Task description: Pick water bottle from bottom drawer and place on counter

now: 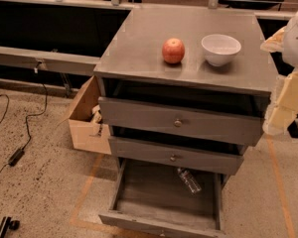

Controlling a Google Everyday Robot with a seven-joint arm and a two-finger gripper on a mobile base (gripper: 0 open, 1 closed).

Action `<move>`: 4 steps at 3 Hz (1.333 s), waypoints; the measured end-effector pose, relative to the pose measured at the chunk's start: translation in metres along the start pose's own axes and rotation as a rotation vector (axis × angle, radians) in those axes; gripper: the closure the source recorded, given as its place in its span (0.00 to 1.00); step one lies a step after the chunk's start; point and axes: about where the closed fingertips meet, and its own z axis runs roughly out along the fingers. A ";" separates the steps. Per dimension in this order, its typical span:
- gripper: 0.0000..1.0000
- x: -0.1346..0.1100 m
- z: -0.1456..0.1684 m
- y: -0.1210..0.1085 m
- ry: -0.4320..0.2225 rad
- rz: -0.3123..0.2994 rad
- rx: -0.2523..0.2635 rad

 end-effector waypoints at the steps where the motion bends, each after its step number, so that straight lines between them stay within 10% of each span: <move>1: 0.00 0.000 0.000 0.000 0.000 0.000 0.000; 4: 0.00 0.020 0.144 0.088 -0.279 0.509 -0.176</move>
Offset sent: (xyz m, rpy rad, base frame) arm -0.0162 0.0099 -0.1159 0.3288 0.1495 -0.3102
